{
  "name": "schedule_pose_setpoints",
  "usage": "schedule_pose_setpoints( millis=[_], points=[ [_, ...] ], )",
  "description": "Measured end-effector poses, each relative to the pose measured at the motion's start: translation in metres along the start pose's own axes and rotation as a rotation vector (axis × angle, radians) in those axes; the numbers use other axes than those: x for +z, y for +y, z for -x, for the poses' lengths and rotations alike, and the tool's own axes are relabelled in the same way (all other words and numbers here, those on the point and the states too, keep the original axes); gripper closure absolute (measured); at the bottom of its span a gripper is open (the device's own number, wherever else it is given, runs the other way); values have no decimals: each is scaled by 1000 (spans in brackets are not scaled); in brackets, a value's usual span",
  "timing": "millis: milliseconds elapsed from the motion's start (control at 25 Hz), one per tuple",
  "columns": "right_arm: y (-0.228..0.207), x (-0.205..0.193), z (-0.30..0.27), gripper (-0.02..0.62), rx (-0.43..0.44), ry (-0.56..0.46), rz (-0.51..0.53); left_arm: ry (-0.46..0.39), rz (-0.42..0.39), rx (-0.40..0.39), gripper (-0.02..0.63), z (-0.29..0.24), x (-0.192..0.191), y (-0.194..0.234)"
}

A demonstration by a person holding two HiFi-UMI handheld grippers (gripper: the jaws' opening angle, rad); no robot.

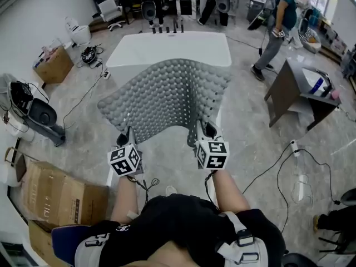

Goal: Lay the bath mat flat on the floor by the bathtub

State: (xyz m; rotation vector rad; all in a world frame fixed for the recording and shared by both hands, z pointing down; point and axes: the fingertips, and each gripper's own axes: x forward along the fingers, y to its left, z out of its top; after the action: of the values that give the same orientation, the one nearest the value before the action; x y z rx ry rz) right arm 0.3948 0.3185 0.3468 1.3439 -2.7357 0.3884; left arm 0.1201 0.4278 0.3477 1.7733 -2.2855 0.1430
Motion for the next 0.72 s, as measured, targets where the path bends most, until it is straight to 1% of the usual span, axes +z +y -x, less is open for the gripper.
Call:
schedule_pose_setpoints(
  millis=[160, 360, 560, 720],
  points=[
    [3, 4, -6, 546, -5, -7, 12, 3, -3, -5, 563, -4, -1, 3],
    [1, 5, -16, 546, -44, -11, 46, 7, -2, -12, 563, -15, -2, 8],
    [3, 12, -31, 546, -71, -10, 80, 5, 16, -20, 563, -28, 2, 17],
    [11, 15, -45, 546, -77, -12, 80, 5, 34, -26, 563, -39, 3, 30]
  ],
)
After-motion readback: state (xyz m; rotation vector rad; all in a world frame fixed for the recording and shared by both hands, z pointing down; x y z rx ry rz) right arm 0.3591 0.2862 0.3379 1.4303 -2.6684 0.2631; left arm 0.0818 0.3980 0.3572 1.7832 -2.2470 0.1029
